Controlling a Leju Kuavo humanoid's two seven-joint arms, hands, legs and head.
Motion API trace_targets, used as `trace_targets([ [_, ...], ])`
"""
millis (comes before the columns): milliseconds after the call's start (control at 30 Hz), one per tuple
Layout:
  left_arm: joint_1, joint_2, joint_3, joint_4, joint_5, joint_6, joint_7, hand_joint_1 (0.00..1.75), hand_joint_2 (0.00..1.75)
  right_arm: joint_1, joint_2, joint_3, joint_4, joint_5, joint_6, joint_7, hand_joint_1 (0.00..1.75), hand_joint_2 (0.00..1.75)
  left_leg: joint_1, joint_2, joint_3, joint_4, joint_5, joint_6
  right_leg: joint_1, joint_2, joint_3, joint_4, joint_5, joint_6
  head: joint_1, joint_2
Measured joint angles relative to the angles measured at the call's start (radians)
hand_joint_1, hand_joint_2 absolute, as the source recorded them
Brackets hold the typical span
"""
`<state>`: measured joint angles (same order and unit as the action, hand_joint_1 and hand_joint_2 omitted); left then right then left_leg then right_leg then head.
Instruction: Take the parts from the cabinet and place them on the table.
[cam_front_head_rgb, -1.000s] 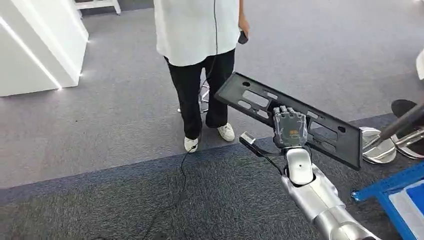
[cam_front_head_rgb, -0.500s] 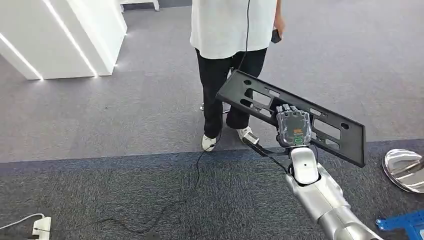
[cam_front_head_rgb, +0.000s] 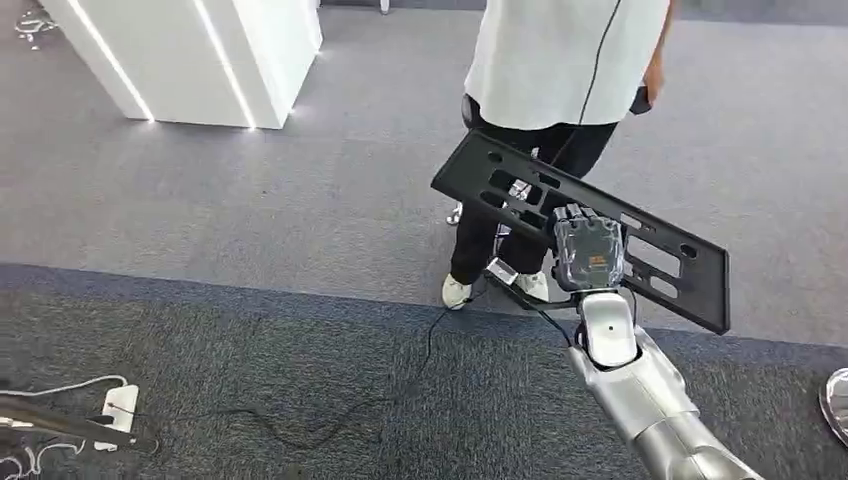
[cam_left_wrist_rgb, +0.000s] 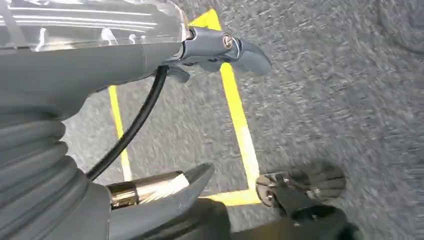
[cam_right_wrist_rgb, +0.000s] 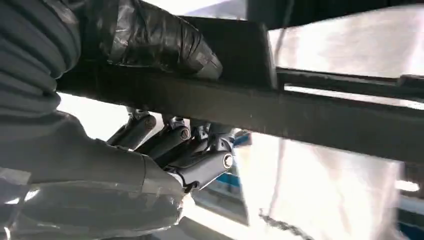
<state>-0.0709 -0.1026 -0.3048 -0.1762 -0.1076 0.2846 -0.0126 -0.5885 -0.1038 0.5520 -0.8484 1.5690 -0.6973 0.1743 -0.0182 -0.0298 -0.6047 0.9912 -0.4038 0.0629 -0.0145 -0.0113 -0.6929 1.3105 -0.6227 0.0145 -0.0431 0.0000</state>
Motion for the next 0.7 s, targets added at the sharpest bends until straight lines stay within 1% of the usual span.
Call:
trace_targets([
  [33,0.000,-0.001,0.000,0.000,-0.002,0.000,0.000,0.00,1.75,0.005,-0.003,0.000,0.000,0.000,0.000,0.000,1.75,1.75,0.002,-0.016,0.000,0.004,-0.002,-0.001,-0.001,0.004,-0.007,-0.006,0.023,0.000,0.000,0.000],
  [67,0.001,-0.002,0.000,0.000,-0.006,-0.001,0.001,0.00,1.75,0.006,-0.004,0.000,0.000,0.000,0.000,0.005,1.75,1.75,0.003,-0.029,0.000,0.009,-0.005,-0.003,-0.002,0.008,0.006,-0.051,0.063,0.002,0.000,0.000],
  [100,0.003,-0.003,0.000,0.000,-0.009,-0.001,0.002,0.00,1.75,0.005,-0.004,0.000,-0.001,0.000,0.000,0.009,1.75,1.75,0.004,-0.040,0.000,0.018,-0.010,-0.007,-0.006,0.016,0.035,-0.124,0.113,0.003,-0.001,0.000],
  [133,0.005,-0.003,0.000,0.000,-0.012,-0.001,0.002,0.00,1.75,0.004,-0.006,-0.002,-0.001,0.000,0.000,0.011,1.75,1.75,0.007,-0.052,-0.001,0.031,-0.019,-0.012,-0.012,0.038,0.072,-0.213,0.162,0.006,0.000,0.000],
  [167,0.004,-0.003,0.000,0.000,-0.014,-0.001,0.002,0.00,1.75,0.004,-0.008,-0.002,0.000,0.000,0.000,0.012,1.75,1.75,0.004,-0.065,-0.010,0.041,-0.026,-0.021,-0.018,0.086,0.082,-0.227,0.142,0.008,0.000,0.000],
  [200,-0.001,-0.003,0.000,0.000,-0.015,-0.001,0.002,0.00,1.75,0.004,-0.010,-0.002,-0.002,0.000,0.000,0.013,1.75,1.75,0.007,-0.075,-0.021,0.058,-0.028,-0.023,-0.019,0.095,0.088,-0.249,0.137,0.002,0.000,0.000],
  [233,-0.001,-0.003,0.000,0.000,-0.015,-0.001,0.002,0.00,1.75,0.008,-0.012,-0.002,-0.002,0.000,0.000,0.013,1.75,1.75,0.011,-0.084,-0.026,0.054,-0.023,-0.029,-0.013,0.083,0.084,-0.244,0.137,0.000,0.001,0.000],
  [267,0.003,-0.004,0.000,0.000,-0.015,-0.001,0.002,0.00,1.75,0.009,-0.011,-0.002,-0.003,0.000,0.000,0.013,1.75,1.75,0.012,-0.095,-0.030,0.048,-0.021,-0.034,-0.008,0.074,0.085,-0.241,0.135,-0.007,0.002,0.000],
  [300,0.007,-0.004,0.000,0.000,-0.015,-0.001,0.002,0.00,1.75,0.008,-0.011,-0.002,-0.004,0.000,0.000,0.015,1.75,1.75,0.012,-0.107,-0.034,0.050,-0.018,-0.039,-0.010,0.062,0.085,-0.244,0.140,-0.014,0.002,0.000],
  [333,0.011,-0.005,0.000,0.000,-0.017,-0.001,0.003,0.00,1.75,0.004,-0.010,-0.002,-0.007,0.000,0.000,0.019,1.75,1.75,0.012,-0.079,-0.040,0.057,-0.026,-0.042,-0.015,0.051,0.089,-0.251,0.142,-0.021,0.001,0.000],
  [367,0.012,-0.006,0.000,0.000,-0.018,-0.001,0.006,0.00,1.75,0.004,-0.010,-0.002,-0.008,0.000,0.000,0.022,1.75,1.75,0.007,-0.024,-0.048,0.085,-0.043,-0.049,-0.014,0.043,0.092,-0.254,0.142,-0.025,-0.002,0.000],
  [400,0.010,-0.008,0.000,0.000,-0.018,-0.001,0.006,0.00,1.75,0.004,-0.011,-0.002,-0.009,0.000,0.000,0.024,1.75,1.75,0.012,0.005,-0.076,0.146,-0.076,-0.056,-0.010,0.031,0.094,-0.254,0.141,-0.031,-0.002,0.000],
  [433,0.009,-0.008,0.000,0.000,-0.018,-0.001,0.006,0.00,1.75,0.006,-0.013,-0.002,-0.009,0.000,0.000,0.024,1.75,1.75,0.016,0.018,-0.113,0.221,-0.109,-0.060,-0.007,0.020,0.096,-0.254,0.139,-0.033,-0.002,0.000],
  [467,0.008,-0.008,0.000,0.000,-0.019,-0.001,0.007,0.00,1.75,0.010,-0.014,-0.002,-0.009,0.000,0.000,0.024,1.75,1.75,0.019,0.022,-0.151,0.295,-0.137,-0.062,-0.004,0.006,0.098,-0.254,0.137,-0.035,-0.002,0.000],
  [500,0.009,-0.008,0.000,0.000,-0.019,-0.001,0.008,0.00,1.75,0.015,-0.014,-0.002,-0.009,0.000,0.000,0.025,1.75,1.75,0.020,0.023,-0.181,0.350,-0.148,-0.063,-0.001,-0.008,0.099,-0.254,0.134,-0.037,-0.002,0.000],
  [533,0.009,-0.008,0.000,0.000,-0.020,-0.003,0.009,0.00,1.75,0.019,-0.014,-0.002,-0.009,0.000,0.000,0.025,1.75,1.75,0.020,0.023,-0.184,0.348,-0.133,-0.061,0.001,-0.019,0.102,-0.254,0.132,-0.038,-0.002,0.000],
  [567,0.011,-0.008,0.000,0.000,-0.020,-0.004,0.010,0.00,1.75,0.021,-0.014,-0.002,-0.009,0.000,0.000,0.026,1.75,1.75,0.019,0.024,-0.160,0.297,-0.097,-0.056,0.004,-0.031,0.105,-0.254,0.129,-0.039,-0.002,0.000],
  [600,0.013,-0.007,0.000,0.000,-0.021,-0.005,0.010,0.00,1.75,0.021,-0.014,-0.002,-0.009,0.000,0.000,0.027,1.75,1.75,0.015,0.028,-0.120,0.218,-0.053,-0.048,0.005,-0.041,0.111,-0.254,0.126,-0.039,-0.002,0.000],
  [633,0.014,-0.007,0.000,0.000,-0.021,-0.005,0.010,0.00,1.75,0.021,-0.014,-0.002,-0.009,0.000,0.000,0.027,1.75,1.75,0.006,0.048,-0.071,0.126,-0.010,-0.037,0.006,-0.051,0.118,-0.255,0.121,-0.038,-0.002,0.000],
  [667,0.013,-0.007,0.000,0.000,-0.022,-0.005,0.010,0.00,1.75,0.021,-0.014,-0.002,-0.010,0.000,0.000,0.027,1.75,1.75,-0.009,0.093,-0.037,0.060,-0.010,-0.027,0.005,-0.062,0.124,-0.258,0.118,-0.036,-0.001,0.000],
  [700,0.010,-0.006,0.000,0.000,-0.023,-0.006,0.010,0.00,1.75,0.021,-0.017,-0.002,-0.009,0.000,0.000,0.029,1.75,1.75,-0.018,0.101,-0.025,0.044,-0.018,-0.021,0.010,-0.072,0.125,-0.259,0.116,-0.032,-0.002,0.000],
])
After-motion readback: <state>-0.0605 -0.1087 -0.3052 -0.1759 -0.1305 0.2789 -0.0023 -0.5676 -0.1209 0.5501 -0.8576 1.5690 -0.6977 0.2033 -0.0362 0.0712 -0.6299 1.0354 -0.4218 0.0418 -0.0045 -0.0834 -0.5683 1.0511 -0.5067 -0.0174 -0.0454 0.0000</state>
